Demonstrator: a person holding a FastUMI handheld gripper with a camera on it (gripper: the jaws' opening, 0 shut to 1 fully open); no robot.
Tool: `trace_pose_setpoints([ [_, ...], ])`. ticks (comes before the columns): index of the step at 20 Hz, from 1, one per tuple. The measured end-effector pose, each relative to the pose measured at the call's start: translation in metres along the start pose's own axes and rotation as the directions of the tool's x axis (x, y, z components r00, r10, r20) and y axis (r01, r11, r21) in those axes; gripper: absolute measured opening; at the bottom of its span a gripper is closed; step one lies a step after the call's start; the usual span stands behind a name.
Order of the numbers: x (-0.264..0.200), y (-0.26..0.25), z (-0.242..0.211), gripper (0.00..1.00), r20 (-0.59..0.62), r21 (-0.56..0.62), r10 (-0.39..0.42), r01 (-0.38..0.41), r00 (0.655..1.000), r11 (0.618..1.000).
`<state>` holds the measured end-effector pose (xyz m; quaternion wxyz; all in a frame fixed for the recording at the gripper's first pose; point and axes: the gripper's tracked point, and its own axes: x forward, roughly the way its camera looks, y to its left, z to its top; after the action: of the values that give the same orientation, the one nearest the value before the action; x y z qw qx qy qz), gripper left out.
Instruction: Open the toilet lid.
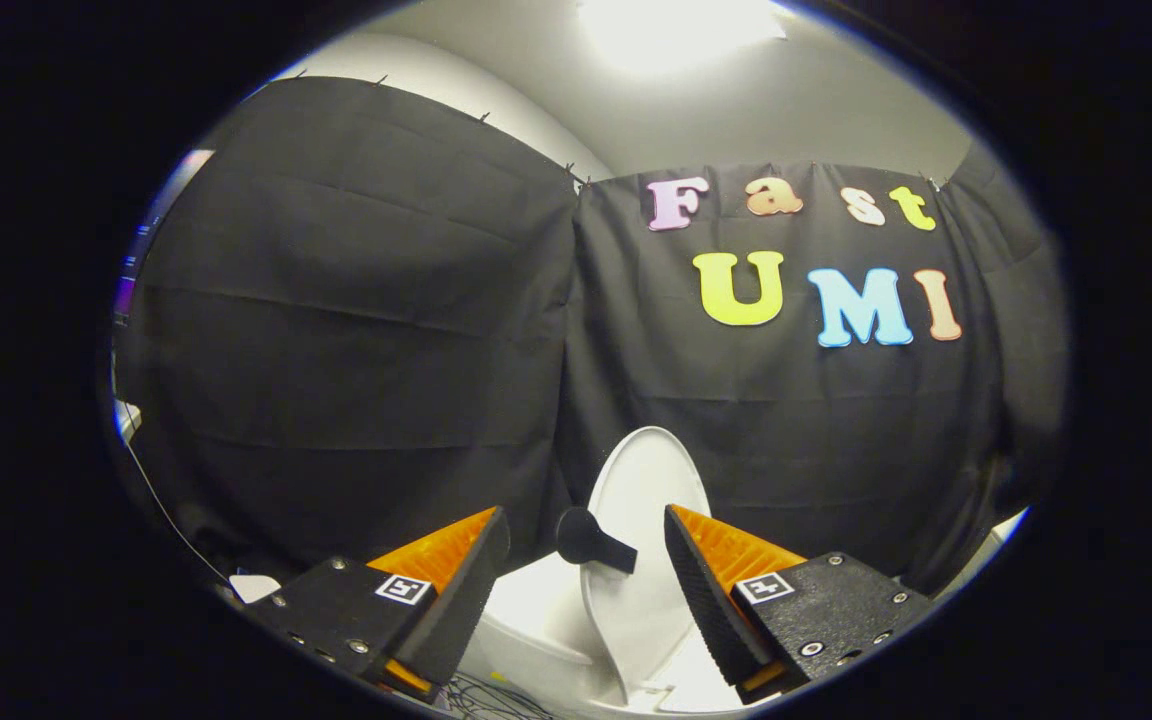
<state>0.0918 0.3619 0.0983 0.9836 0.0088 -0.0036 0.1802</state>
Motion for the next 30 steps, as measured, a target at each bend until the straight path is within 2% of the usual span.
trace_pose_setpoints([
  [3,-0.038,-0.032,0.009,0.95,0.007,-0.009,-0.046,0.046,0.999,0.999],
  [8,-0.106,-0.107,0.019,0.95,0.011,0.007,-0.176,0.175,0.984,0.984],
  [15,-0.176,-0.206,-0.025,0.95,-0.055,0.010,-0.327,0.328,0.943,0.945],
  [22,-0.198,-0.238,-0.068,0.95,-0.042,-0.044,-0.359,0.358,0.932,0.933],
  [30,-0.201,-0.238,-0.086,0.95,-0.056,-0.074,-0.362,0.358,0.930,0.931],
])
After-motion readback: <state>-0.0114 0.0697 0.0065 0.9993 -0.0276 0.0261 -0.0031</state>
